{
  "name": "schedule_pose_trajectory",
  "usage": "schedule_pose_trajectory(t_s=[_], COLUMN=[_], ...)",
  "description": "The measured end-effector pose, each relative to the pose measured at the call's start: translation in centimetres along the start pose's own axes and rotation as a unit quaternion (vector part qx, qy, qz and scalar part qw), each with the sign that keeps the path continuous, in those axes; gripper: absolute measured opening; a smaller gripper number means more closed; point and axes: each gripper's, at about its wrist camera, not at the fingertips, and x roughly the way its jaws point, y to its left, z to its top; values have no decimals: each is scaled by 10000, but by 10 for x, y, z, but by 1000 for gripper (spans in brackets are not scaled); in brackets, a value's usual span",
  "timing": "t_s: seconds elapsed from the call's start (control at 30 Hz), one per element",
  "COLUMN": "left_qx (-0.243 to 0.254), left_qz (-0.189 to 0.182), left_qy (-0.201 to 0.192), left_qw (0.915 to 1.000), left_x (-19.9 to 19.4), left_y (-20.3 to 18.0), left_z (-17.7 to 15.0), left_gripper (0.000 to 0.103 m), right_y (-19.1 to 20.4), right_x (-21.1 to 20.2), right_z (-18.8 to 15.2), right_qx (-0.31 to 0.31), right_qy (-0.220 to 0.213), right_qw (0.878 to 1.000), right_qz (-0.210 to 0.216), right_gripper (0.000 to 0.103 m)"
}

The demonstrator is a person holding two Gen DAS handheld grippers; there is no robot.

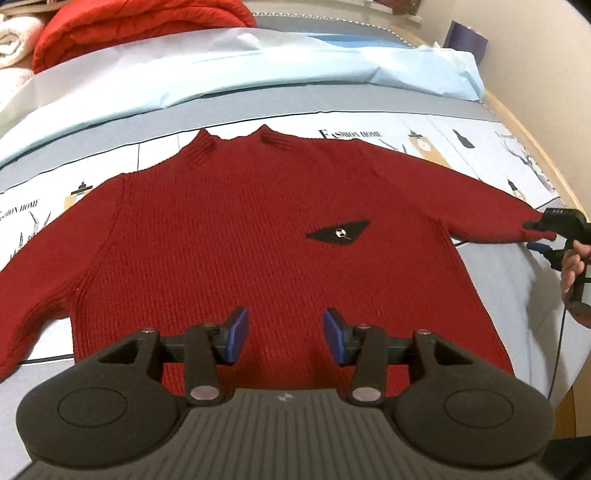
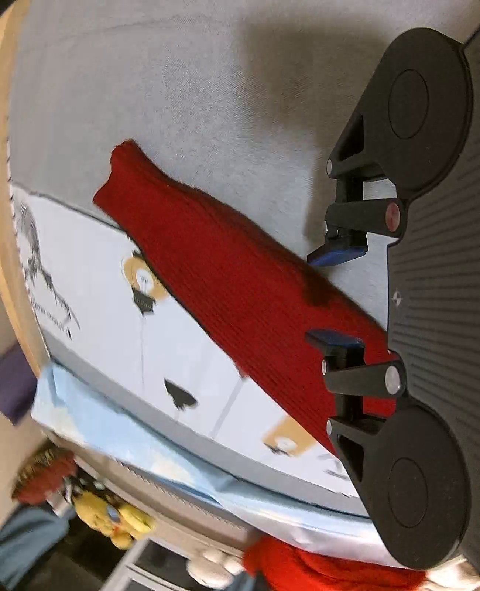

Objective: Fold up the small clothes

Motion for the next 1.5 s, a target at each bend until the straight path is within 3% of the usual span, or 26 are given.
schedule_pose_trajectory(t_s=[0.33, 0.37, 0.43, 0.5, 0.67, 0.77, 0.83, 0.87, 0.9, 1.0, 1.03, 1.07, 1.13, 1.2, 1.3, 1.33, 1.5], left_qx=[-196, -211, -225, -234, -239, -311, -417, -464, -516, -782, -900, -1013, -1214, -1385, -1642, -1731, -2273], left_qz=[397, 404, 404, 401, 390, 426, 443, 451, 463, 554, 581, 602, 608, 599, 565, 550, 550], left_qy=[73, 89, 97, 105, 64, 41, 7, -12, -32, -93, -102, -114, -153, -185, -223, -224, -243], left_qw=[9990, 9989, 9989, 9989, 9989, 9986, 9981, 9979, 9976, 9954, 9942, 9930, 9906, 9884, 9846, 9831, 9720], left_x=[10, 11, 13, 14, 11, 8, 5, 3, 1, -6, -8, -10, -14, -19, -24, -25, -27], left_y=[19, 21, 23, 25, 28, 34, 41, 45, 50, 69, 77, 84, 97, 109, 126, 132, 162], left_z=[4, 4, 4, 4, 3, 3, 5, 6, 7, 10, 12, 13, 15, 17, 19, 20, 19], left_gripper=[50, 50, 50, 50, 50, 50, 50, 50, 50, 50, 50, 50, 50, 50, 50, 50, 49], right_y=[0, 1, 0, 2, 31, 72, 114, 141, 167, 233, 249, 260, 271, 271, 260, 257, 263], right_x=[25, 25, 25, 23, 7, -10, -25, -35, -44, -69, -75, -77, -72, -55, -20, -13, -36], right_z=[7, 7, 7, 7, 3, -6, -23, -40, -60, -144, -179, -209, -261, -302, -335, -335, -279], right_qx=[295, 295, 336, 313, -257, -1015, -1849, -2405, -2937, -4522, -5028, -5400, -5787, -6153, -6341, -6268, -5081], right_qy=[-425, -474, -584, -681, -1181, -1675, -2100, -2350, -2532, -2783, -2731, -2568, -1912, -1034, 327, 648, 1036], right_qw=[9982, 9978, 9966, 9960, 9911, 9786, 9584, 9407, 9215, 8439, 8120, 7880, 7680, 7504, 7446, 7510, 8336], right_qz=[-299, -351, -479, -483, -562, -623, -564, -437, -239, 774, 1153, 1467, 1965, 2184, 2059, 1973, 1903], right_gripper=[39, 37, 15, 13, 12, 12, 11, 11, 11, 12, 12, 12, 12, 13, 13, 13, 21])
